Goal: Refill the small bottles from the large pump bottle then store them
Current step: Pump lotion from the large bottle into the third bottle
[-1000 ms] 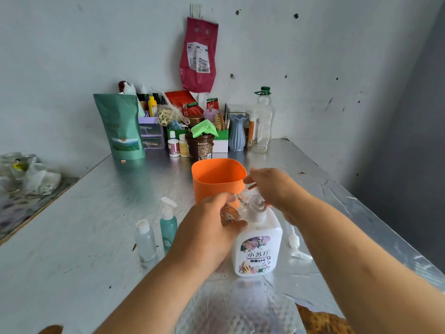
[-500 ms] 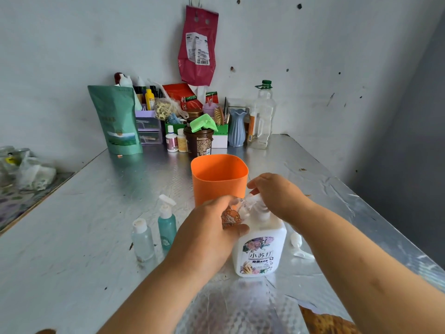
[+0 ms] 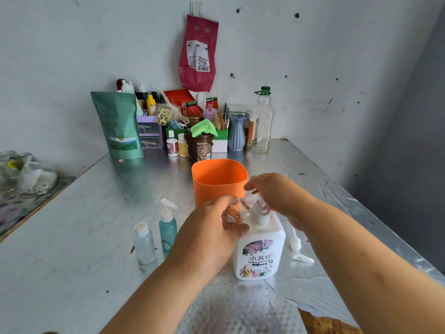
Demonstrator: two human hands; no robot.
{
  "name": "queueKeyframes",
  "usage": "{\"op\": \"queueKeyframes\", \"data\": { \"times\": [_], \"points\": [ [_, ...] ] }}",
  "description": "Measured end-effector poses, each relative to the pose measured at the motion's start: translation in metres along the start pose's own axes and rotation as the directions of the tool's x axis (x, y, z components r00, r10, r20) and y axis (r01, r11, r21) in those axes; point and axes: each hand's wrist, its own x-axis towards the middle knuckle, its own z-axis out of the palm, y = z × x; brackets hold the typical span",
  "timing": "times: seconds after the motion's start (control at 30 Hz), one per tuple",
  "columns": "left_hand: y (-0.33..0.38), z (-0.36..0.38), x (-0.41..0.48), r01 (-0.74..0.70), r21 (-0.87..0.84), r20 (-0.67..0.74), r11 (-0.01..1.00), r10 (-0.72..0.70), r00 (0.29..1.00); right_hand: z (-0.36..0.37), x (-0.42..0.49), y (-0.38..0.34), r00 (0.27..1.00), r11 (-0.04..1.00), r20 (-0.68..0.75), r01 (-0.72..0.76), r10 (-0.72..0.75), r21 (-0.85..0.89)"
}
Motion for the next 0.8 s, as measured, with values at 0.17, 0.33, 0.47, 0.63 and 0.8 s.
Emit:
{"op": "queueKeyframes", "data": {
  "times": [0.17,0.33,0.47,0.63,0.8],
  "points": [
    [-0.002,0.001,0.001,0.010,-0.010,0.009,1.000,-0.010,1.000,-0.001,0.001,-0.001,0.999,0.986,0.014,0.030,-0.029,-0.162],
    [-0.006,0.005,0.002,0.027,-0.023,0.009,0.999,-0.027,1.000,0.007,0.006,0.008,0.999,0.994,-0.007,0.035,-0.036,-0.107],
    [-0.007,0.006,0.001,0.041,-0.018,0.008,0.999,-0.041,0.999,0.011,0.003,0.008,1.000,0.999,-0.016,0.011,-0.011,-0.051],
    [-0.004,0.003,0.000,0.042,-0.026,0.008,0.999,-0.042,0.999,0.003,0.001,0.003,1.000,0.994,0.010,-0.028,0.028,0.101],
    [0.001,0.001,0.001,0.041,-0.039,0.005,0.998,-0.041,0.999,-0.003,-0.001,0.002,0.998,0.986,-0.004,-0.055,0.056,0.160]
  ]
}}
